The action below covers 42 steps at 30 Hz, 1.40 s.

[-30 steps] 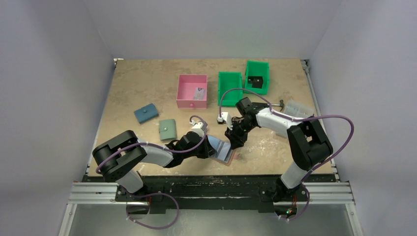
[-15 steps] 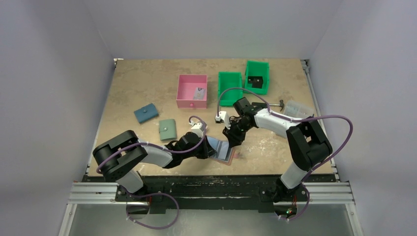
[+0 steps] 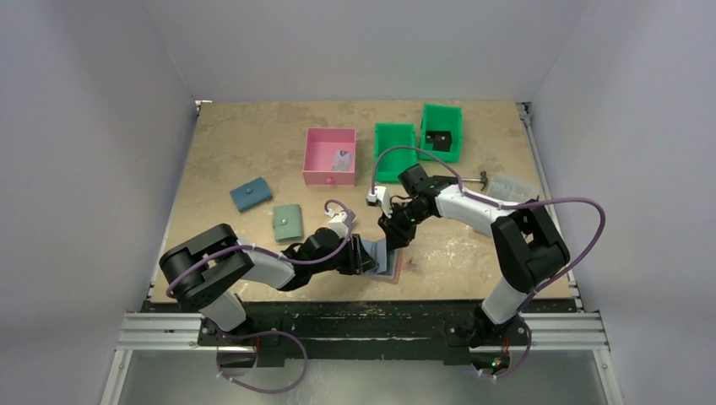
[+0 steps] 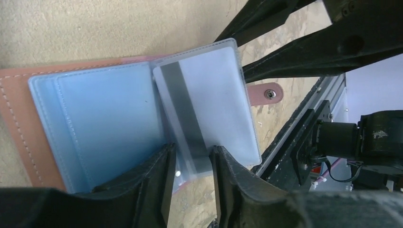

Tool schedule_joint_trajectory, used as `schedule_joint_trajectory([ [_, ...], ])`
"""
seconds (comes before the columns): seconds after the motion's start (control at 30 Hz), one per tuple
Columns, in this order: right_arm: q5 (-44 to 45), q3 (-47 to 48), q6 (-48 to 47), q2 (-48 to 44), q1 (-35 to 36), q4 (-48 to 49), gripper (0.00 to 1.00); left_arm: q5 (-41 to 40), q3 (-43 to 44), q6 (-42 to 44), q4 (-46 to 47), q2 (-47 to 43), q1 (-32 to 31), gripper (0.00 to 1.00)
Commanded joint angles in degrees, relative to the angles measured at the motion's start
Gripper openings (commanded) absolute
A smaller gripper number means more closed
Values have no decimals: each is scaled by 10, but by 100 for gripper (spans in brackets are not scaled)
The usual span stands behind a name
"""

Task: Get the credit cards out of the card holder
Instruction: Remove the credit card from the card holder.

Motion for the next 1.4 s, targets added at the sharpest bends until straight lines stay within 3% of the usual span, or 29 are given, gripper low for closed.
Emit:
schedule_joint_trajectory([
  [0.0,-50,23,18,12,9,6,33,19,-14,-9,31,-10,4,44],
  [0.13,-58,25,23,21,12,7,33,20,-22,-15,41,-27,5,59],
  [0.47,-103,40,26,43,15,-3,33,22,-13,-21,26,-39,6,70],
  [0.93,-187,60,-13,69,25,-51,34,-59,90,-13,-207,-40,5,70],
  [1.37,-256,84,-73,104,41,-122,34,-73,85,-41,-204,-77,5,74],
])
